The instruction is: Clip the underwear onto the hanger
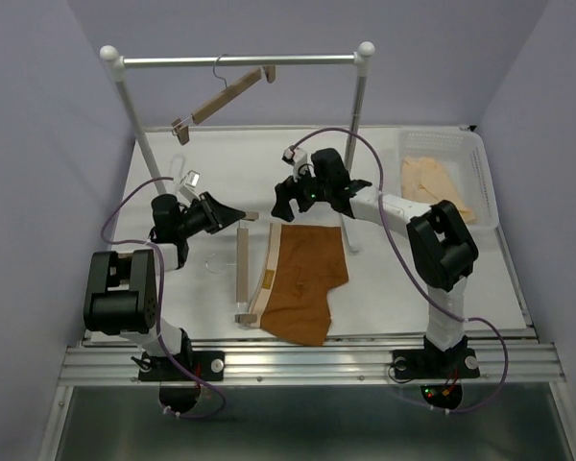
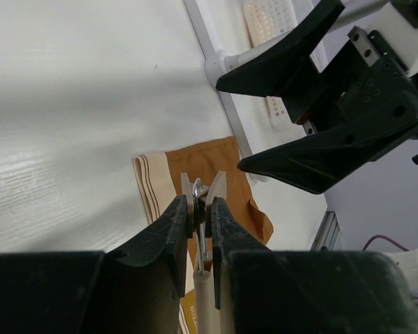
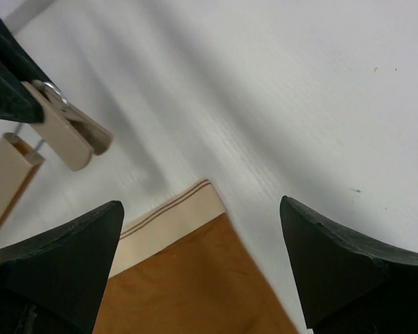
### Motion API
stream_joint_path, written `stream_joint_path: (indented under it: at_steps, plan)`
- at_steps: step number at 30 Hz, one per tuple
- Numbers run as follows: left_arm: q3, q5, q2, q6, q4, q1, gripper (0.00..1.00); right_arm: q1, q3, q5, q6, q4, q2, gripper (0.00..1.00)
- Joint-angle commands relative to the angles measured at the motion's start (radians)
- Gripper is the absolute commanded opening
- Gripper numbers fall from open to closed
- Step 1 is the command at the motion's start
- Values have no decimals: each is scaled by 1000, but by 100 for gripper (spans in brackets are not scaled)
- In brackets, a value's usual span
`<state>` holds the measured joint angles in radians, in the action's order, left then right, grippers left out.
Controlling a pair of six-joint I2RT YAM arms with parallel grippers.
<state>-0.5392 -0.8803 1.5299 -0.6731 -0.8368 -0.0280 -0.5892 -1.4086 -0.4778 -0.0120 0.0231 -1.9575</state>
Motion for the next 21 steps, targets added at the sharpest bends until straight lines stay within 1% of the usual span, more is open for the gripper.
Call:
stream_joint_path:
  at_steps: [1, 2, 3, 8, 11, 17, 20, 21]
  plan:
    - [-56, -45, 19, 43, -10, -6, 0, 0, -70, 33, 188, -173, -76, 100]
    - [-61, -49, 24, 43, -8, -4, 0, 0, -76, 39, 220, -190, -84, 98]
    - [-68, -52, 29, 41, -8, -6, 0, 0, -87, 44, 227, -202, -101, 94]
    - [-79, -62, 52, 43, -10, -6, 0, 0, -151, 1, 293, -264, -161, 80]
    - [-84, -65, 67, 44, -8, -6, 0, 0, -170, -25, 335, -293, -195, 80]
    - [-84, -71, 79, 44, -13, -6, 0, 0, -184, -27, 371, -304, -230, 77]
    - [-82, -63, 84, 40, -15, -4, 0, -12, -188, 1, 401, -304, -244, 78]
    - [-84, -62, 87, 34, -15, -6, 0, -24, -190, 13, 403, -305, -248, 75]
